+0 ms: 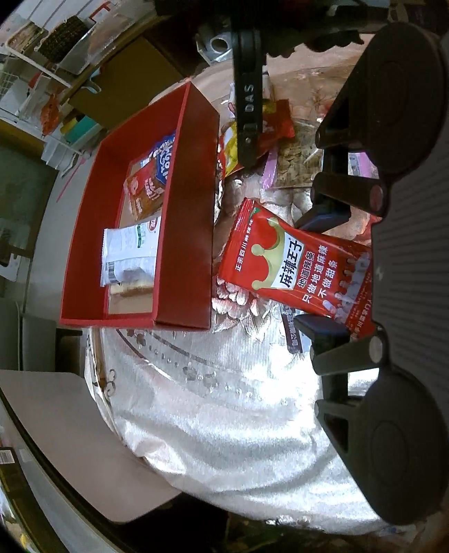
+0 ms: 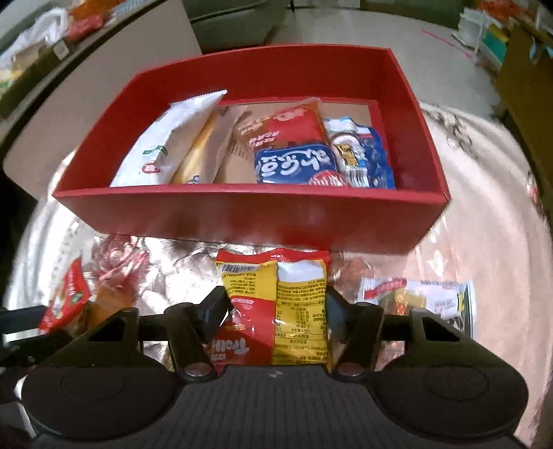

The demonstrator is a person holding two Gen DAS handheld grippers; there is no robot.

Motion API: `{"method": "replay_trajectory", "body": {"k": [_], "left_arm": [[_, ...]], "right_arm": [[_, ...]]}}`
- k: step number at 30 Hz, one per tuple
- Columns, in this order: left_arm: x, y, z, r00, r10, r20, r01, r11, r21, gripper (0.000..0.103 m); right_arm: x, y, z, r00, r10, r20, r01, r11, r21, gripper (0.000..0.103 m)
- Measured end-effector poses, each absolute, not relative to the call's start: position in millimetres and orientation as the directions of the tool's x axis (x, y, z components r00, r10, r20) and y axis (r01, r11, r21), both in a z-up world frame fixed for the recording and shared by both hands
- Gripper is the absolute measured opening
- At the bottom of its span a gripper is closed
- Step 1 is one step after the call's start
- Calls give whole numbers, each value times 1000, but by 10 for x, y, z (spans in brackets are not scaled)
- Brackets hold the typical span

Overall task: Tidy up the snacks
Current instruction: 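Carry the spicy-strip packet over the red box with left tool while right tool carries its packet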

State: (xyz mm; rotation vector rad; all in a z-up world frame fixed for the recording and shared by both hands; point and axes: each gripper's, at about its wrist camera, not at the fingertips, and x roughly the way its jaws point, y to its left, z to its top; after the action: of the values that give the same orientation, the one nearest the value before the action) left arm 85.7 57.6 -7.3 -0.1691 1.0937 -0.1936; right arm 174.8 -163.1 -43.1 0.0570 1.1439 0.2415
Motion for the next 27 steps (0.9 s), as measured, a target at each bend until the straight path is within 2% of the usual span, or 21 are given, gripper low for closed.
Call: {"method": "replay_trajectory", "body": {"k": [13, 21, 27], "left_arm": [[875, 342, 59, 475, -258, -841, 115, 966, -232, 45], [783, 133, 150, 513, -178, -839, 117, 984, -137, 45], [588, -15, 390, 593, -96, -800, 81, 995, -59, 45]], "right_arm": [[1352, -1625, 58, 476, 270, -837, -192, 961, 201, 64], [1087, -1640, 189, 506, 256, -824, -206, 963, 173, 64], [956, -1743, 317, 541, 272, -796, -203, 961, 190, 64]]}}
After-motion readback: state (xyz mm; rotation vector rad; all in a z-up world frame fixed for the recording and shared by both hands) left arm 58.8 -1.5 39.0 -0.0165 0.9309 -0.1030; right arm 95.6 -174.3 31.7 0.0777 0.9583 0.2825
